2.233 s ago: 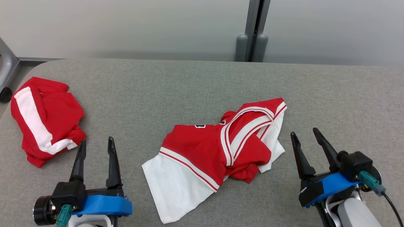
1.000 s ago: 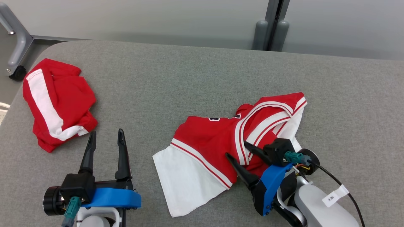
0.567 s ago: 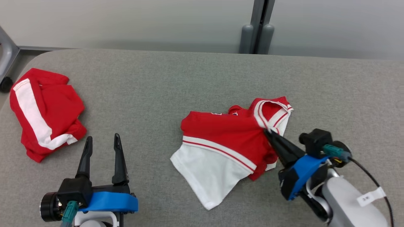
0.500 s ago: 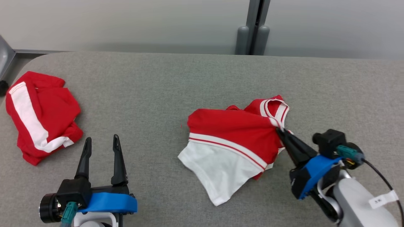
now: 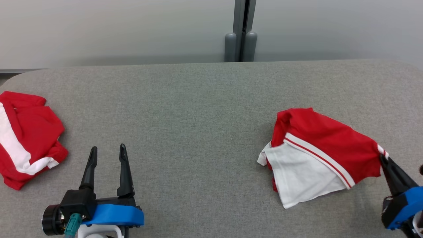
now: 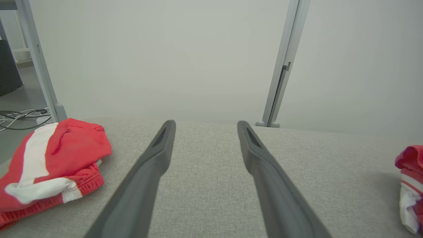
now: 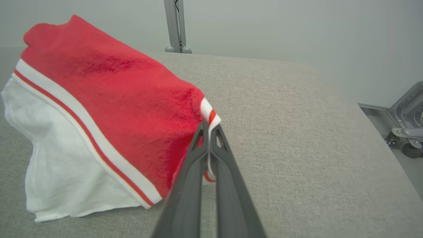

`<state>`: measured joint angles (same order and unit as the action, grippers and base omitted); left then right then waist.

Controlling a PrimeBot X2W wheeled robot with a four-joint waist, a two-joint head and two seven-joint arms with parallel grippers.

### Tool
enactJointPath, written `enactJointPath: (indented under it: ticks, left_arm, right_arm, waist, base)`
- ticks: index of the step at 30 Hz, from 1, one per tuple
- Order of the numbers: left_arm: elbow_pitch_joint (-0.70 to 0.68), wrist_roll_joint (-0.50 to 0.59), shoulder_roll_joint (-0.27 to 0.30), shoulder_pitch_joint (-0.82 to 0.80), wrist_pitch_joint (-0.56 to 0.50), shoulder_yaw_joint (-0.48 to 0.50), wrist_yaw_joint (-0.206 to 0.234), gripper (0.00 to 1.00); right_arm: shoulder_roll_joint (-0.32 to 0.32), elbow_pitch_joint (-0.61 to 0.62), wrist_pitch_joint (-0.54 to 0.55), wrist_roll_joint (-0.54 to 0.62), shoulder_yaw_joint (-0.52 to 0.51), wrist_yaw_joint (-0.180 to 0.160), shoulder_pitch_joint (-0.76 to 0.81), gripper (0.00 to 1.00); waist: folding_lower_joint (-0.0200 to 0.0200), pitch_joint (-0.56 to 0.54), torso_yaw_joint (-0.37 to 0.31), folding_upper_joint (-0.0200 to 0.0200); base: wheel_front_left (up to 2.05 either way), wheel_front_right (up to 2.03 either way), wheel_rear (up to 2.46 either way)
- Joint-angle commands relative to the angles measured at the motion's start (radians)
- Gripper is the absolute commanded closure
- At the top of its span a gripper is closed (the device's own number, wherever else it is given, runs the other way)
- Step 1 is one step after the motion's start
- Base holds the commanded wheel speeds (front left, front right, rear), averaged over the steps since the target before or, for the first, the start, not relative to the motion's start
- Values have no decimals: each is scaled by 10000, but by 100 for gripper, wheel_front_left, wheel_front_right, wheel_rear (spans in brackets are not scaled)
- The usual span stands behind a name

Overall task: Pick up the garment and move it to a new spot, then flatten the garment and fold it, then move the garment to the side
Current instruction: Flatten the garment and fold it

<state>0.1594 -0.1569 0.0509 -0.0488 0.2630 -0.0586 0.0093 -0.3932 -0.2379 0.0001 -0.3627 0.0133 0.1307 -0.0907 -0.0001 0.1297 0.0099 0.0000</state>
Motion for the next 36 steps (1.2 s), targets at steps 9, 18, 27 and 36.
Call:
enactJointPath:
  ticks: [9, 18, 27, 36]
  left_arm:
    - [99, 79, -11, 44, 26, -9, -120, 0]
    - [91, 82, -12, 109, 26, -2, -100, 0]
    - [156, 6, -11, -193, 26, -177, -167, 0]
    - [176, -106, -14, -313, 26, -325, -21, 0]
  right_arm:
    - [-5, 350, 356, 640, -1182, 2, 308, 100]
    - [289, 1377, 143, 1226, -840, 2, -1112, 100]
    - [1125, 1274, 45, 1093, 2494, 3, -3981, 100]
    - [2819, -952, -592, 524, 5612, 2, -5912, 100]
  waist:
    - [1, -116, -74, 0]
    - [1, -240, 21, 0]
    - [1, -196, 566, 0]
    - [1, -36, 1403, 0]
  base:
    - [0, 0, 0]
    - [0, 0, 0]
    - [0, 0, 0]
    - [0, 0, 0]
